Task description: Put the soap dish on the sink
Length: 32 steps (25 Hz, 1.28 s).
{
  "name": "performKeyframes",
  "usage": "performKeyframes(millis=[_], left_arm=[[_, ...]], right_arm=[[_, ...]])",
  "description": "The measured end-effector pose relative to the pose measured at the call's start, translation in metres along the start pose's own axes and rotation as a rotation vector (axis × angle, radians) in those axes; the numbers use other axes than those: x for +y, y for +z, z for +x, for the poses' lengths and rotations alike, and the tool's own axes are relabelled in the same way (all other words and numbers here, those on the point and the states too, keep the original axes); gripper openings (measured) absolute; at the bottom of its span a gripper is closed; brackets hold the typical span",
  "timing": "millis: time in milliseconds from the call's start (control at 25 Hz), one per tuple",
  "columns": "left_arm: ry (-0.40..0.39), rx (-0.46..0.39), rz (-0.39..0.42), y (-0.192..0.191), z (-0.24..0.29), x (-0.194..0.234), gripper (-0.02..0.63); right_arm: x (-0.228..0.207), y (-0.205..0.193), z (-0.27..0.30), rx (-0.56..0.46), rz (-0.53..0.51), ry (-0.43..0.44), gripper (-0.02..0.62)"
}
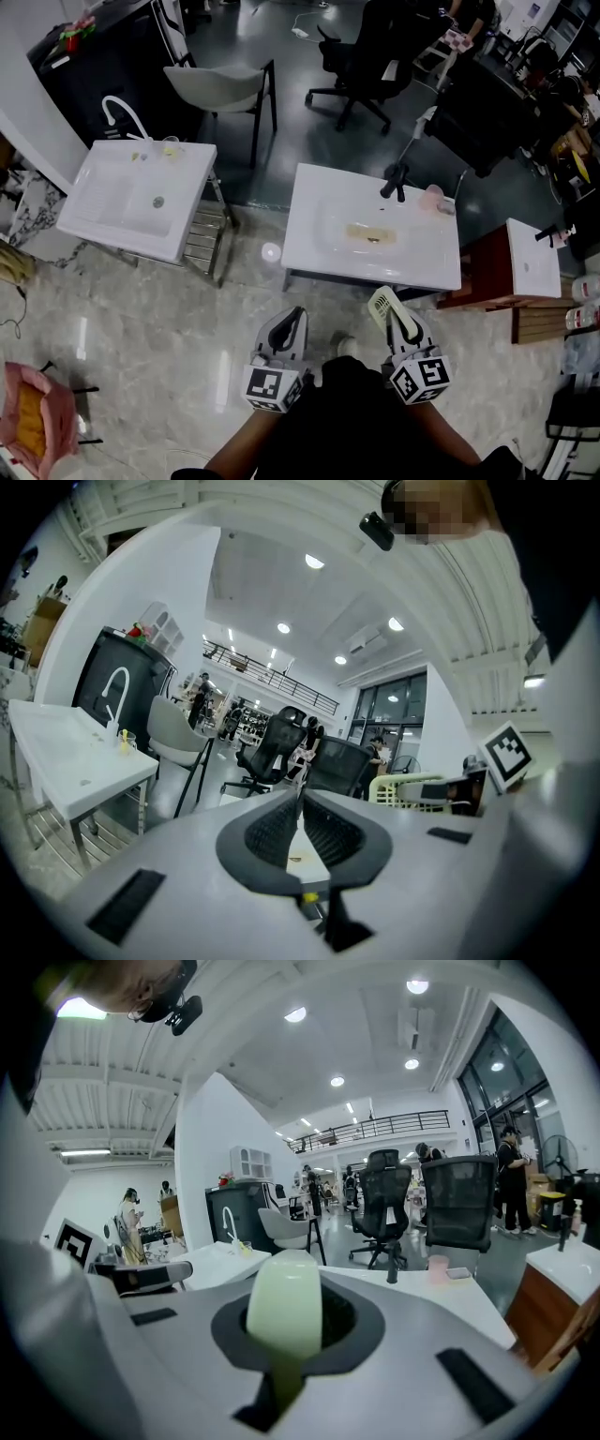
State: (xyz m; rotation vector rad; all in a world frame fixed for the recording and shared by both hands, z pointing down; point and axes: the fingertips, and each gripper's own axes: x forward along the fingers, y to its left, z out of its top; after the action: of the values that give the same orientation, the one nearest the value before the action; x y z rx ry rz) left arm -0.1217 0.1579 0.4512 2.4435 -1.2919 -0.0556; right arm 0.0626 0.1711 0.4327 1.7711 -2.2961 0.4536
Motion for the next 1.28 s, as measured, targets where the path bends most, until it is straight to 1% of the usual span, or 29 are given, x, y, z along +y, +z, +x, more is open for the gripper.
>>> performKeyframes(millis=[240,360,480,600,760,1040,1200,1280], left_arm=[[0.01,0.042,0.0,-0.003,0.021,-0.005,0.023],[0.013,0.02,-0.025,0.004,0.045,-0.006,0.023],[0.057,0.012,0.009,0.014,0.077,-0.004,0.023],[0.096,0.027,0.041,0.026,0.113,-0.001,0.023],[0.107,0.031,0.065,0.039,0.15,-0.002,0.023],[0.166,0.031,0.068,0.052,0.198,0.009,0.023],[0.183,0.039,0.073,0.053,0.218,0.011,0.023],[0.196,0.045,0.071,0.051,0.226,0.01,0.023]], right_arm=[[-0.015,-0.006,0.019,0.003,0.031,0.035,0.006],[-0.032,0.001,0.039,-0.008,0.04,0.063,0.006],[-0.053,0.01,0.066,-0.014,0.043,0.102,0.006],[-0.072,0.021,0.095,-0.015,0.06,0.134,0.006],[-0.093,0.028,0.129,0.004,0.062,0.176,0.006],[-0.116,0.04,0.179,0.029,0.04,0.251,0.006],[-0.124,0.042,0.2,0.056,0.064,0.299,0.006],[-0.128,0.039,0.208,0.071,0.053,0.322,0.006]])
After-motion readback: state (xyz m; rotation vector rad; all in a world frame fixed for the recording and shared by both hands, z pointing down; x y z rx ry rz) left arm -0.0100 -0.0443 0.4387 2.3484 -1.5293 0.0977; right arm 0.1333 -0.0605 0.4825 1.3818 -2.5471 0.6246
